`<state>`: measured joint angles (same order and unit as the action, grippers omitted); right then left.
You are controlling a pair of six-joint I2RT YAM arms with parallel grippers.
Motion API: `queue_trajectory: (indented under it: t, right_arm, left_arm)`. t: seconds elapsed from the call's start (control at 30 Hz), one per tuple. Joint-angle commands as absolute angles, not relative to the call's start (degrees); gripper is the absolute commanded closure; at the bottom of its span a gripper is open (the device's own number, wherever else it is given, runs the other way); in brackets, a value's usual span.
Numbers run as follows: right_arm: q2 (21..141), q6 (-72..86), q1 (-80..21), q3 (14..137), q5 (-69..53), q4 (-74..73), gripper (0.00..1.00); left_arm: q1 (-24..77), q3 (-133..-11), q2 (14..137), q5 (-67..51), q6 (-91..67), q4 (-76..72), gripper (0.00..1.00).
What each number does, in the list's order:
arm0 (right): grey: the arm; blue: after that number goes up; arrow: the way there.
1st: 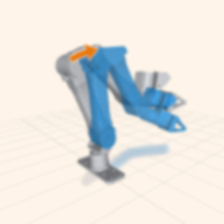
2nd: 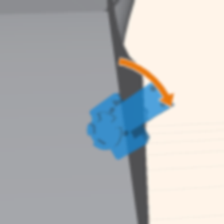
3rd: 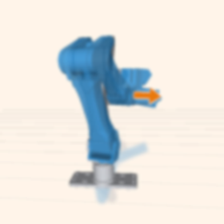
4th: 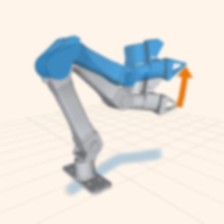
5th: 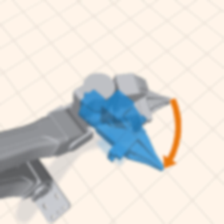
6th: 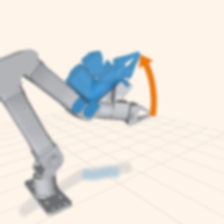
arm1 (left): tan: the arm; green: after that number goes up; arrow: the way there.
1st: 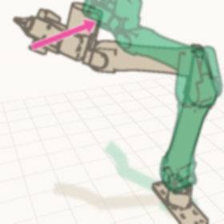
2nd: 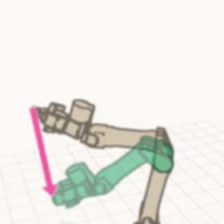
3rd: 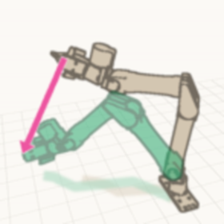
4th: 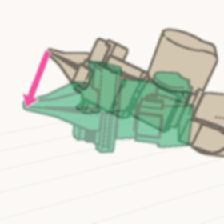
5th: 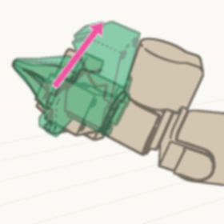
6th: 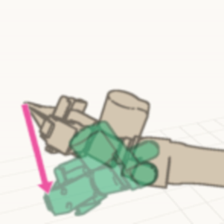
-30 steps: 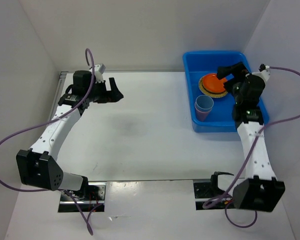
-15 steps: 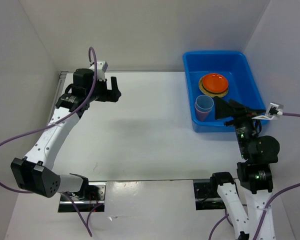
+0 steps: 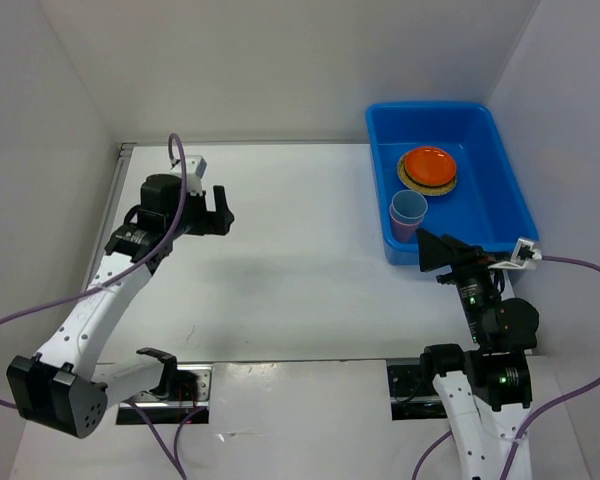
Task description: Place the mixed dishes into the plastic bin
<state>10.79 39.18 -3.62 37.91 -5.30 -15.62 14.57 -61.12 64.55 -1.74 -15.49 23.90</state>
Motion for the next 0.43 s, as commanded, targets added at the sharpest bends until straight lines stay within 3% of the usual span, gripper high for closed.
queue_trajectory:
  t: [0.0, 0.4]
  right_arm:
    - [9.06, 40.25, -4.04, 37.27, -6.41, -15.91, 0.01]
    - [10.28, 39.64, -4.04, 38.50, -6.50, -16.61, 0.01]
  left_arm:
    - [14.77, -59.85, 60.39, -2.02, -17.66, 19.87, 0.00]
    - [14.77, -58.36, 57.92, -0.70, -17.67, 19.95, 0.00]
